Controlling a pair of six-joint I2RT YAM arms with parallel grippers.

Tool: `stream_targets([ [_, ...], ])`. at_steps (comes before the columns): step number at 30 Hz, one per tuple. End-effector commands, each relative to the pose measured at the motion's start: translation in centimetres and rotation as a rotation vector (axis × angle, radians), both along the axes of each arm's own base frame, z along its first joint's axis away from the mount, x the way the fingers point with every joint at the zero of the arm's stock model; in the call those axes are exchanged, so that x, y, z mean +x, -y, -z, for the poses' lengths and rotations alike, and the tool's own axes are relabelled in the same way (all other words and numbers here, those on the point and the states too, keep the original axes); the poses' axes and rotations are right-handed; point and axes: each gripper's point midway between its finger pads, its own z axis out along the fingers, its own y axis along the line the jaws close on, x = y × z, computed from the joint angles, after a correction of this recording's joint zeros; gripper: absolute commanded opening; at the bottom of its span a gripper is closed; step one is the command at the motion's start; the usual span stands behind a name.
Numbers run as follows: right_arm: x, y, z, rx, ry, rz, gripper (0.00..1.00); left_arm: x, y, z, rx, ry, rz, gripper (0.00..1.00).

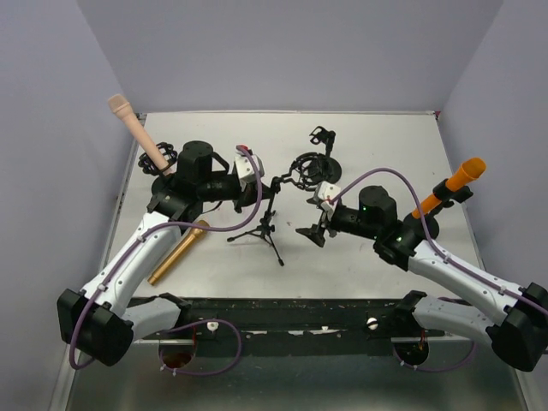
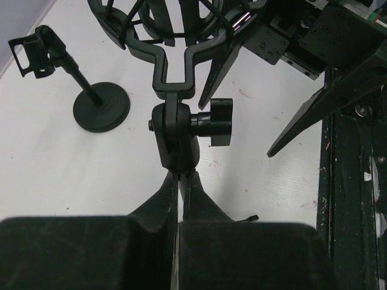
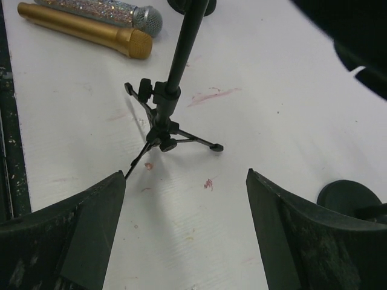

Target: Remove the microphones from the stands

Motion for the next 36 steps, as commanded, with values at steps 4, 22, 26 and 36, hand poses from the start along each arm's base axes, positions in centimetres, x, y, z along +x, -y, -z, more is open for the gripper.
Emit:
stream_targets([
  [4, 0.6, 1.8, -1.6, -0.018, 0.001, 0.053, 0.89, -1.2, 2.5, -3.5, -0.072, 0.091, 0.258, 0.0],
  [22, 0.2, 1.6, -2.9, 0.034, -0.006, 0.019, 0.88, 5.4, 0.9, -3.4, 0.04, 0.173, -0.008, 0.58],
  [26, 0.4, 1.9, -3.2, 0.068, 0.007, 0.042, 0.88, 4.8, -0.7, -3.2, 0.048, 0.203, -0.106, 0.71],
  [36, 0.5, 2.2, -3.3, 0.089, -0.015, 0.067, 0.88, 7.2, -0.8, -4.0, -0.039, 0.082, -0.387, 0.76],
])
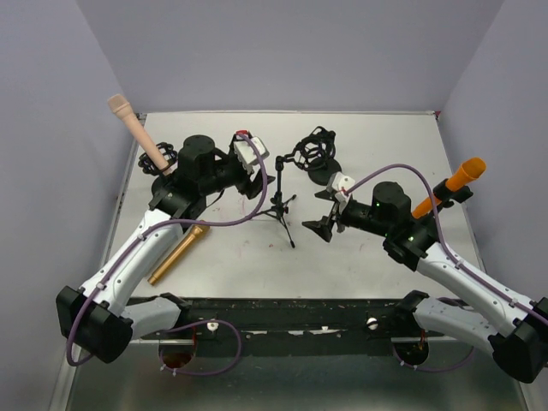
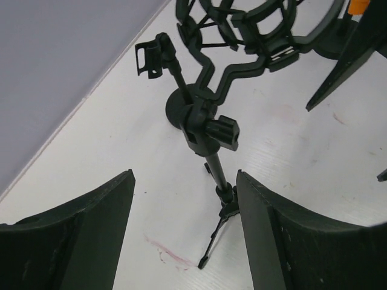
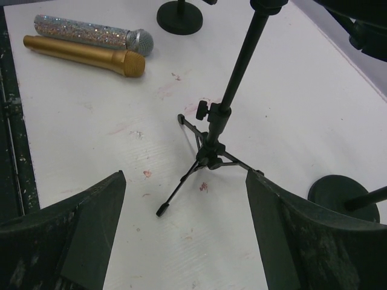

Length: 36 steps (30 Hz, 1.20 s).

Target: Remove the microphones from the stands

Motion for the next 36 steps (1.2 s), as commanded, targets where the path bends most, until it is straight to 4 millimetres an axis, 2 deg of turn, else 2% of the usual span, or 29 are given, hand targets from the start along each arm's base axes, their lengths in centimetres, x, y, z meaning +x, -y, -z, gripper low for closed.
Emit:
stream_targets([
  [1, 0.2, 0.4, -0.6, 0.028, 0.009, 0.026, 0.89, 1.6, 0.5, -1.1, -0.103, -0.078, -0.104, 0.76],
  [4, 0.4, 0.5, -0.6, 0.032, 0.002, 0.035, 0.89, 1.2, 1.7, -1.1, -0.114, -0.087, -0.07, 0.75],
  [11, 0.7, 1.0, -0.9, 0.041, 0.002, 0.052, 0.89, 1.9, 4.0, -1.4, -0.132, -0.133, -0.047, 0.71],
  [15, 0.9, 1.2, -0.9, 0.042, 0.003, 0.066, 0.89, 3.1, 3.9, -1.2, -0.122, -0.147, -0.113, 0.61],
  [16, 1.0, 1.3, -0.9, 0.042, 0.003, 0.07, 0.89, 3.2, 4.0, -1.2, -0.111, -0.145, -0.107, 0.54],
  [19, 1.2, 1.5, -1.0, 0.04, 0.005, 0.079, 0.89, 2.7, 4.6, -0.9, -0.057, -0.112, -0.013, 0.36],
  [21, 1.2, 1.6, -1.0, 0.038, -0.002, 0.083, 0.89, 1.7, 5.1, -1.4, -0.068, -0.091, 0.107, 0.33],
  [24, 1.2, 1.7, -0.9, 0.04, -0.029, 0.093, 0.89, -1.1, 5.8, -3.3, -0.129, -0.101, 0.375, 0.3],
  [29, 0.9, 1.3, -0.9, 0.066, -0.057, 0.066, 0.89, -3.9, 6.1, -5.4, -0.141, -0.126, 0.65, 0.3],
  [33, 0.3, 0.6, -0.3, 0.067, -0.064, 0.007, 0.9, -4.7, 6.1, -4.7, -0.099, -0.104, 0.747, 0.32],
  [35, 0.3, 0.5, 0.0, 0.063, -0.076, -0.003, 0.9, -4.7, 6.1, -4.3, -0.077, -0.112, 0.756, 0.37],
  [36, 0.3, 0.6, 0.0, 0.063, -0.075, -0.004, 0.9, -4.6, 6.1, -3.9, -0.06, -0.114, 0.753, 0.43],
])
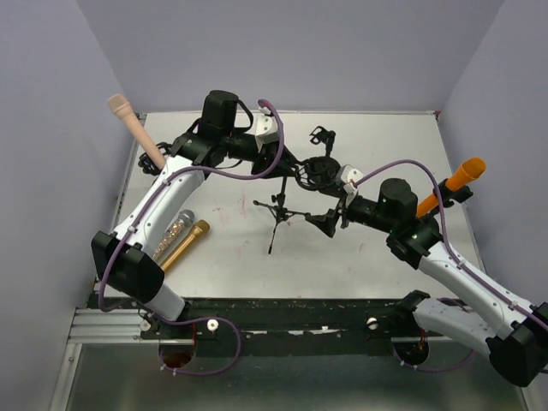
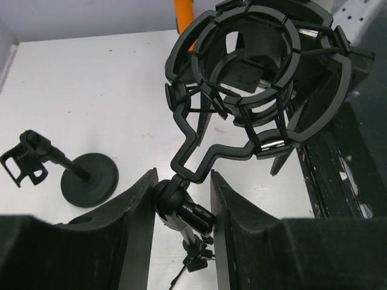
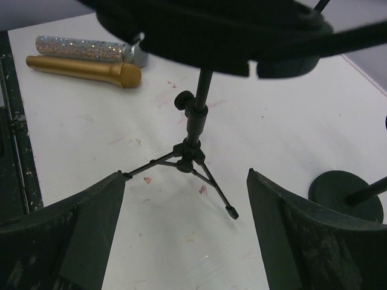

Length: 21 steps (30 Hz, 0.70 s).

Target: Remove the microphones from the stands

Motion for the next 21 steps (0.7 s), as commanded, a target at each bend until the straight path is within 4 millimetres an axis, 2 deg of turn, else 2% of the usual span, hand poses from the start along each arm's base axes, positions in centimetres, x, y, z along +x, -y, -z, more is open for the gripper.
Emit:
stream_targets([
  [1, -0.4, -0.4, 0.7, 0.009, -0.021, -0.047, 0.9, -3.2, -0.1, -0.6, -0.013, 0.066, 0.182, 0.49],
  [2, -0.3, -0.5, 0.7, 0.007, -0.02, -0.051, 0.9, -3.0, -0.2, -0.2, 0.004, 0.07, 0.165, 0.56],
  [5, 0.0, -0.6, 0.9, 0.003, -0.026, -0.059, 0.9, -1.4, -0.4, 0.8, 0.048, 0.057, 0.044, 0.68],
  [6, 0.1, -0.7, 1.0, 0.002, -0.028, -0.063, 0.9, -1.1, -0.5, 1.2, 0.058, 0.062, 0.018, 0.87],
  [7, 0.2, -0.9, 1.1, 0.0, -0.033, -0.074, 0.9, -1.0, -0.7, 1.1, 0.06, 0.083, -0.002, 0.98],
  [10, 0.6, -1.2, 0.9, 0.011, -0.026, -0.095, 0.9, -0.1, -1.7, 0.8, 0.073, 0.156, -0.117, 0.98],
  [14, 0.9, -2.1, 1.1, 0.033, -0.02, -0.172, 0.89, 0.5, -4.4, 0.4, 0.12, 0.263, -0.254, 0.98],
  [17, 1.7, -2.7, 1.0, 0.066, -0.036, -0.236, 0.85, -0.5, -6.3, -0.3, 0.137, 0.304, -0.285, 0.98],
  [21, 2.7, -4.1, 0.8, 0.123, -0.042, -0.335, 0.81, -3.6, -8.0, 0.0, 0.19, 0.308, -0.261, 0.98],
])
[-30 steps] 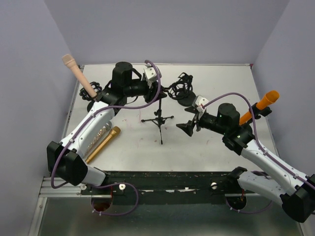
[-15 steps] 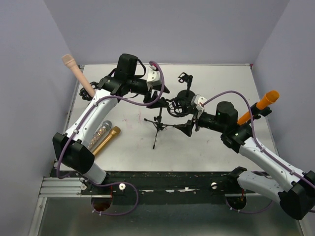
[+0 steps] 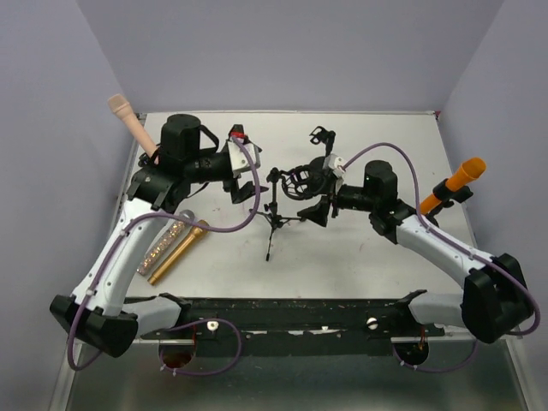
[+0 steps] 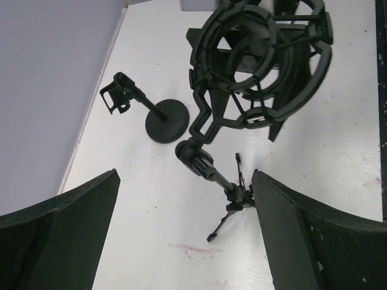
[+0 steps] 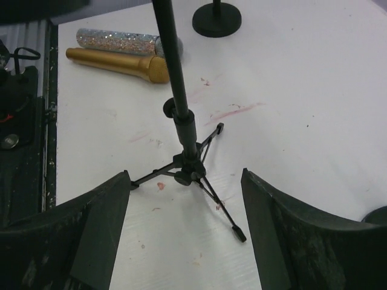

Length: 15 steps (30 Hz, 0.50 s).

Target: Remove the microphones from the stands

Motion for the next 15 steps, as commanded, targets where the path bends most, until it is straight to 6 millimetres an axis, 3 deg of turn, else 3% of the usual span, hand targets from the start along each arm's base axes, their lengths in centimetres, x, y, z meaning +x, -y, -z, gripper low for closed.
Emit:
stream_targets([
  [1, 0.3, -2.2, -2.9, 0.12, 0.058, -0.172, 0.8, -2.5, -2.7, 0.5, 0.083, 0.031, -0.041, 0.98],
  [9, 1.4, -4.3, -4.9, 0.263, 0.038, -0.257, 0.74, -3.5, -6.6, 3.1, 0.097, -0.043, -0.252, 0.98],
  [15, 1.3, -5.3, -5.7, 0.31, -0.021, -0.344, 0.69, -2.3, -8.3, 1.8, 0.083, -0.014, -0.368, 0.97],
])
